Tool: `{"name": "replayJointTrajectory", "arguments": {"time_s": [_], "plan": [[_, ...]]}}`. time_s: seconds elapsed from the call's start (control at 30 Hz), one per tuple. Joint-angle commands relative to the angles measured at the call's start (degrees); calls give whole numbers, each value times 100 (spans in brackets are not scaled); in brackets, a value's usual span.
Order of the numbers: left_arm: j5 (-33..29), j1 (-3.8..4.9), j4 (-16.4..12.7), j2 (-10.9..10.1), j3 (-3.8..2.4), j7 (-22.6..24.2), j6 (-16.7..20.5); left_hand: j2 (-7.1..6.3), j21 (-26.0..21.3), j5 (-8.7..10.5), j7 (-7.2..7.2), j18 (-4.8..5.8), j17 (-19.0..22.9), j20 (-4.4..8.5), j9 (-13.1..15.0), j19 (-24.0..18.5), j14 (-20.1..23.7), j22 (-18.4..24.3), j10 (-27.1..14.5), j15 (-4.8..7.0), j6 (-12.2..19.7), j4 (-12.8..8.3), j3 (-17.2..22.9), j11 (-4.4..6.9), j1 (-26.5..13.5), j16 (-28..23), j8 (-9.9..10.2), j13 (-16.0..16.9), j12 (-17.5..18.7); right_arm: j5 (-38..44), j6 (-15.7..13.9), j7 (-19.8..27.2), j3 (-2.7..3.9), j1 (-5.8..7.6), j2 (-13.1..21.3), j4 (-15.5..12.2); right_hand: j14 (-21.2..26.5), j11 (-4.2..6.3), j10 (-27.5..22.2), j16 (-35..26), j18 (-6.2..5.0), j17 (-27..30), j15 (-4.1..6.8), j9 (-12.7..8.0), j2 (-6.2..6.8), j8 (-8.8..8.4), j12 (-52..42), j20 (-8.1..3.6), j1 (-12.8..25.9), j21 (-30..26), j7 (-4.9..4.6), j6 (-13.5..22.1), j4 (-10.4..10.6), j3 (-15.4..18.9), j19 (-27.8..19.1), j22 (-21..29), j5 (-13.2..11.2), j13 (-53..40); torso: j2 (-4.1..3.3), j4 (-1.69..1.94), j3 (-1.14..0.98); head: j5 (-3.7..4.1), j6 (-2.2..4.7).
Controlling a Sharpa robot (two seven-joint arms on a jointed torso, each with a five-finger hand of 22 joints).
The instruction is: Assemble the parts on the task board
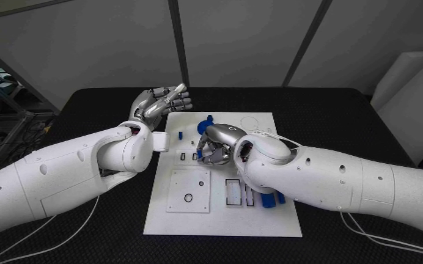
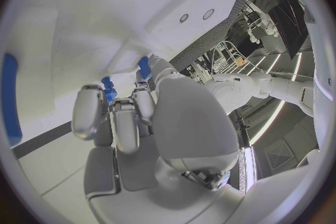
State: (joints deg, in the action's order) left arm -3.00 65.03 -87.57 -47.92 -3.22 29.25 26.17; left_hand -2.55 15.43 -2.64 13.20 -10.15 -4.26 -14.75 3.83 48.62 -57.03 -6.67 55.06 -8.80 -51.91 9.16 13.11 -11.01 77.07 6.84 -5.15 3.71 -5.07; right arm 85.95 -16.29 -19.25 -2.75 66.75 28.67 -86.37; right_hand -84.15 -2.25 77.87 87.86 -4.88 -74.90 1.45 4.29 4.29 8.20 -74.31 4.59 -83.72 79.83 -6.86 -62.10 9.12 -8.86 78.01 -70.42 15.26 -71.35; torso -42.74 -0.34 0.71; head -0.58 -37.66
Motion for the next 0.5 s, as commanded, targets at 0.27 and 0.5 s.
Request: {"name": "replayJointTrajectory", "arguments": {"time_s": [0.27, 0.5], "plan": [[33, 10, -9, -9, -5, -6, -79, 42, -26, -20, 64, -32, 9, -16, -7, 42, -30, 5, 37, 2, -21, -35, -10, -12, -9, -35, 27, -6, 23, 171, 225, -90, -16, -17, 3, 24, -464, -67, -150, -31, 66, -976, -25, -47, 104, -139, 132, 40, 123, -55, -101, 262, 31, -39, -43, 42, -32, 104, 4, -2, 1, -14, -25], [33, 10, -6, -9, -5, -14, -84, 42, -26, -20, 64, -32, 9, -16, -7, 42, -30, 5, 37, 2, -21, -35, -10, -12, -9, -35, 27, -6, 23, 178, 184, -89, -16, -21, -1, 23, -463, -93, -177, -33, 65, -972, -47, -51, 139, -171, 156, 60, 147, -60, -130, 332, 34, -51, -46, 46, -30, 126, 5, 0, 0, -11, -27]]}}
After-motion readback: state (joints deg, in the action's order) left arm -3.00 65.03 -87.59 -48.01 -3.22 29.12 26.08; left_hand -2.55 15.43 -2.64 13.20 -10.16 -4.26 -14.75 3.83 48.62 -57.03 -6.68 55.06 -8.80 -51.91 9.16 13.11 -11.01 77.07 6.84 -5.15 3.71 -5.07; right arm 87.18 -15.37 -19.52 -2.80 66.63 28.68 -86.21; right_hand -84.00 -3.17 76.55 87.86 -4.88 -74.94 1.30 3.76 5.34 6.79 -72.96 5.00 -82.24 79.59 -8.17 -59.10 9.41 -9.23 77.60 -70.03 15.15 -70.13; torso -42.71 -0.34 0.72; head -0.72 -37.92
